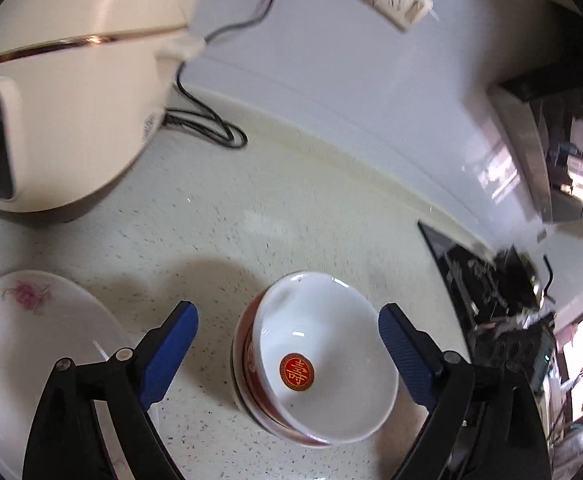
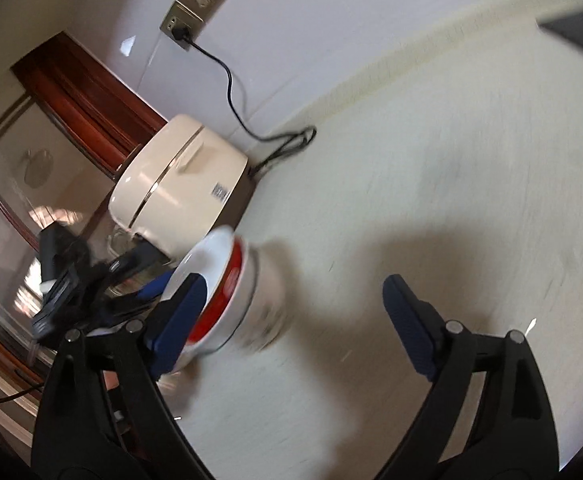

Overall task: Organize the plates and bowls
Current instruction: 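Grasp the nested bowl stack rim with both grippers and lift it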

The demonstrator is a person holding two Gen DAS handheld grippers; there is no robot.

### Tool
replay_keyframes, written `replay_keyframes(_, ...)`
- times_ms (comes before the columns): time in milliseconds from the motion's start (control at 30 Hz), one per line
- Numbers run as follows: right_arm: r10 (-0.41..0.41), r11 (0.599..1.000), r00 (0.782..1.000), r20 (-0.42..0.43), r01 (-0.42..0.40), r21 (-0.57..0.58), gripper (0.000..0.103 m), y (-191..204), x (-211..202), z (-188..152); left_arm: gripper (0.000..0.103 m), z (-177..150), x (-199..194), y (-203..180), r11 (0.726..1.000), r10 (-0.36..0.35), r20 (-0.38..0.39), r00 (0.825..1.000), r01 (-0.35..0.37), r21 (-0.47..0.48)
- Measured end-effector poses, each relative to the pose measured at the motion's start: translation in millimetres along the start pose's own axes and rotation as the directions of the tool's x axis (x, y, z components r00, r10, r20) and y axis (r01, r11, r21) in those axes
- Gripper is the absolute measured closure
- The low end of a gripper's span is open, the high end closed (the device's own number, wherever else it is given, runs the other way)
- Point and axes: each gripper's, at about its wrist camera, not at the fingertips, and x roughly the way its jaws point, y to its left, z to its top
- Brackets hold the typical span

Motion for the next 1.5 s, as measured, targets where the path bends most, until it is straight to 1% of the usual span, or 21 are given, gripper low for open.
replay_keyframes(67,0.015,0.999,1.0,-0.017,-0.014,0.045,0.012,4.4,6.4,-7.2,0.01,3.9,12.4,-2.7,0.999,0.035,-0.042,0.998,-0.034,0.026)
replay_keyframes(100,0.015,0.998,0.999,-0.031,-0.013,0.064,0.012,7.4,10.7,-10.0,0.01,4.5,16.4,-2.2,0.999,0.041,-0.06,0.997,-0.04,0.025)
replay_keyframes(167,-0.001,0.997,0.997,-0.073,0.007,0.079,0.011,15.6,19.4,-15.5,0.01,5.8,24.3,-2.4,1.0,0.022,-0.099,0.995,-0.02,0.014)
replay_keyframes(233,-0.017,0.995,0.994,-0.11,0.027,0.095,0.011,22.1,30.1,-20.2,0.01,5.6,31.6,0.8,1.0,0.022,-0.128,0.992,-0.022,0.0)
replay_keyframes(367,-0.029,0.987,0.992,-0.12,0.048,0.151,0.009,25.3,42.9,-22.9,0.01,7.3,42.1,10.0,0.999,0.029,-0.162,0.986,-0.035,-0.031)
replay_keyframes(467,-0.013,0.981,0.99,-0.138,0.039,0.19,0.009,24.5,53.4,-25.8,0.011,6.6,53.0,13.6,0.999,0.027,-0.185,0.982,-0.035,-0.041)
replay_keyframes(567,-0.024,0.98,0.992,-0.127,0.048,0.194,0.009,28.8,62.4,-24.7,0.013,4.9,57.5,11.1,0.998,0.062,-0.174,0.983,-0.065,-0.017)
replay_keyframes(667,-0.008,0.978,0.993,-0.118,0.032,0.205,0.009,30.4,66.9,-22.5,0.017,3.8,59.0,6.6,0.997,0.08,-0.166,0.983,-0.08,0.009)
replay_keyframes(700,-0.016,0.979,0.992,-0.126,0.041,0.201,0.01,31.6,69.3,-22.0,0.018,2.4,58.0,7.3,0.997,0.081,-0.161,0.984,-0.08,0.013)
replay_keyframes(833,-0.069,0.982,0.986,-0.154,0.094,0.164,0.015,38.7,77.0,-23.6,0.027,-1.7,58.1,6.3,0.992,0.123,-0.153,0.98,-0.116,0.054)
replay_keyframes(900,-0.068,0.981,0.985,-0.156,0.095,0.172,0.019,38.7,78.3,-24.4,0.032,-1.5,55.2,9.0,0.992,0.119,-0.149,0.982,-0.113,0.051)
replay_keyframes(933,-0.052,0.98,0.986,-0.155,0.08,0.182,0.024,37.9,79.1,-24.6,0.038,-1.8,53.8,9.9,0.993,0.113,-0.145,0.983,-0.107,0.05)
replay_keyframes(967,-0.039,0.979,0.987,-0.155,0.069,0.192,0.027,36.5,78.7,-25.1,0.055,-2.1,51.4,9.6,0.995,0.095,-0.139,0.986,-0.089,0.05)
replay_keyframes(1000,-0.033,0.978,0.988,-0.148,0.062,0.201,0.028,34.5,77.0,-25.5,0.056,-3.5,50.0,10.1,0.997,0.064,-0.148,0.987,-0.058,0.045)
replay_keyframes(1067,-0.023,0.977,0.99,-0.14,0.051,0.205,0.03,31.9,74.9,-26.3,0.056,-5.5,48.8,6.7,0.995,0.088,-0.142,0.986,-0.08,0.062)
replay_keyframes(1267,-0.028,0.976,0.993,-0.116,0.053,0.212,0.031,31.7,68.0,-30.6,0.056,-9.5,48.7,1.2,0.995,0.086,-0.137,0.987,-0.078,0.058)
replay_keyframes(1500,-0.031,0.977,0.993,-0.113,0.054,0.206,0.031,33.0,60.8,-35.2,0.056,-18.1,44.3,-6.1,0.995,0.083,-0.136,0.987,-0.075,0.061)
